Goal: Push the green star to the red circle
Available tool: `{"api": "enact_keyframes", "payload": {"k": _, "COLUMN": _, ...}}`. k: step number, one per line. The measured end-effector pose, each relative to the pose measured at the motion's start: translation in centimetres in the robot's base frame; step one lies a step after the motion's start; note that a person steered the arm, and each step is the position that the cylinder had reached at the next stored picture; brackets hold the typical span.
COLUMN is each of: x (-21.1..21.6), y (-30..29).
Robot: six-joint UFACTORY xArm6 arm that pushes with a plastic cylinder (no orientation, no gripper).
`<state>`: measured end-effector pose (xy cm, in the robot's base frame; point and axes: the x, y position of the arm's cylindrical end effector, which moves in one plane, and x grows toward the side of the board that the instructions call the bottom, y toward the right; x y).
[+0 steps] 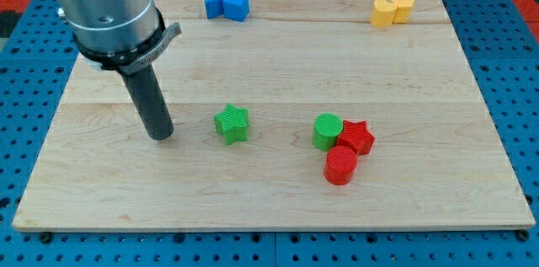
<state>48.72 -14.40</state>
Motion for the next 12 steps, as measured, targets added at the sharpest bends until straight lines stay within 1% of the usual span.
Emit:
{"api": "enact_keyframes", "payload": {"k": 1, "x": -2.0, "y": 3.2}}
{"api": "enact_keyframes", "payload": {"k": 2, "x": -1.7, "y": 7.7}}
{"api": "enact_keyframes", "payload": {"k": 3, "x": -0.2, "y": 11.1}}
{"api": "enact_keyframes", "payload": {"k": 4, "x": 0.7, "y": 11.6}}
{"api": "enact_keyframes", "payload": {"k": 6, "x": 2.3, "y": 9.5}}
{"api": "enact_keyframes", "payload": {"k": 8, "x": 2.3, "y": 14.7}}
{"api": "enact_keyframes", "payload": {"k": 11, "x": 3.0, "y": 15.4}}
{"api": "enact_keyframes", "payload": {"k": 12, "x": 0.5, "y": 12.2}}
